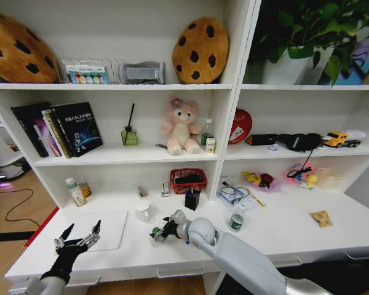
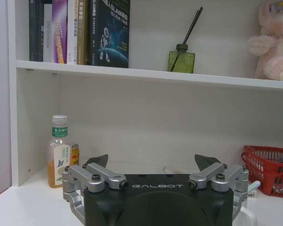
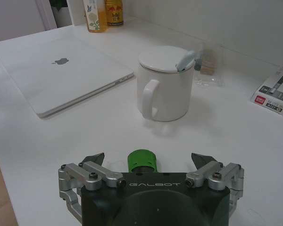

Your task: Organize the objects on the table.

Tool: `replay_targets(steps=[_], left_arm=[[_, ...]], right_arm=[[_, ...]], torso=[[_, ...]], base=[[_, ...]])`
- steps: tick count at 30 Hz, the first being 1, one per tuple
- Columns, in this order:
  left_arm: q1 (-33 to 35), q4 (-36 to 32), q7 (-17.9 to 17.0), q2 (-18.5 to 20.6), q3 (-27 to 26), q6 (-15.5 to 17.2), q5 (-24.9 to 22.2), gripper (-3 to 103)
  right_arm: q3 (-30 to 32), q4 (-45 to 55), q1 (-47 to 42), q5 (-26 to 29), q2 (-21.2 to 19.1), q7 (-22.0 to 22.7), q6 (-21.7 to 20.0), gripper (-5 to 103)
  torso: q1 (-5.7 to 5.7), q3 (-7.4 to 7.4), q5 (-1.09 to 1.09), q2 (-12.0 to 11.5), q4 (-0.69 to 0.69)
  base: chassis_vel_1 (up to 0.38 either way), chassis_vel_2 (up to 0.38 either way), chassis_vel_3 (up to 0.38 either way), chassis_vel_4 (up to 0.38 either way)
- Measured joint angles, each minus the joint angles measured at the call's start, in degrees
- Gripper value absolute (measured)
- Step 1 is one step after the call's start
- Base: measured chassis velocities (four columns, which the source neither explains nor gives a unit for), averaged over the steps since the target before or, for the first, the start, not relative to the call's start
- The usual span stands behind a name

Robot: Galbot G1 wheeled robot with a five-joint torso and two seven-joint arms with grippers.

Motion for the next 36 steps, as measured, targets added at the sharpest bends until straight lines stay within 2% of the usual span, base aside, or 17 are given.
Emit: replay_targets(steps=[5, 7, 13, 17, 20, 22, 27, 31, 36], left_arm=[[0.0, 0.0, 0.0, 0.0, 0.0, 0.0, 0.0, 100], [0.0, 0.0, 0.0, 0.0, 0.0, 0.0, 0.0, 100], [0.0, 0.0, 0.0, 0.0, 0.0, 0.0, 0.0, 100], [0.0, 0.0, 0.0, 0.0, 0.0, 0.0, 0.0, 100], [0.0, 0.0, 0.0, 0.0, 0.0, 0.0, 0.0, 100], [0.0, 0.0, 0.0, 0.0, 0.0, 0.0, 0.0, 100], [0.0, 0.0, 0.0, 0.0, 0.0, 0.0, 0.0, 100], [0.0, 0.0, 0.0, 0.0, 0.0, 0.0, 0.0, 100], [0.0, 0.0, 0.0, 0.0, 0.0, 0.0, 0.0, 100]], right_arm=[[0.0, -1.2, -1.4, -0.2, 1.5, 2.4, 0.1, 100], [0.3, -2.2, -2.2, 0.3, 3.7, 4.0, 0.1, 100], [0.6, -2.5, -3.1, 0.8, 4.5, 5.2, 0.1, 103], [1.8, -2.2, -4.0, 1.6, 4.0, 6.1, 0.1, 92], [3.3, -1.9, -4.9, 2.8, 3.3, 6.1, 0.2, 91], [3.8, -1.8, -5.3, 3.0, 3.0, 5.9, 0.2, 91], [6.1, -0.9, -8.2, 3.4, 1.9, 4.0, 0.4, 80], [7.0, -0.8, -9.3, 2.7, 1.9, 2.6, 0.5, 77], [7.9, -1.1, -10.8, -0.5, 2.0, -1.8, 0.5, 72]], torso=[[0.0, 0.0, 0.0, 0.0, 0.0], [0.0, 0.0, 0.01, 0.0, 0.01], [0.0, 0.0, 0.0, 0.0, 0.01], [0.0, 0.0, 0.0, 0.0, 0.0], [-0.01, 0.0, 0.0, 0.0, 0.01], [-0.01, 0.0, 0.01, 0.0, 0.0], [-0.02, -0.01, 0.01, 0.0, -0.01], [-0.01, -0.01, 0.01, 0.0, -0.01], [-0.02, -0.02, 0.01, 0.0, -0.01]], base=[[0.0, 0.0, 0.0, 0.0], [0.0, 0.0, 0.0, 0.0], [0.0, 0.0, 0.0, 0.0], [0.0, 0.0, 0.0, 0.0], [0.0, 0.0, 0.0, 0.0], [0.0, 0.0, 0.0, 0.0], [0.0, 0.0, 0.0, 0.0], [0.0, 0.0, 0.0, 0.0], [0.0, 0.0, 0.0, 0.0]])
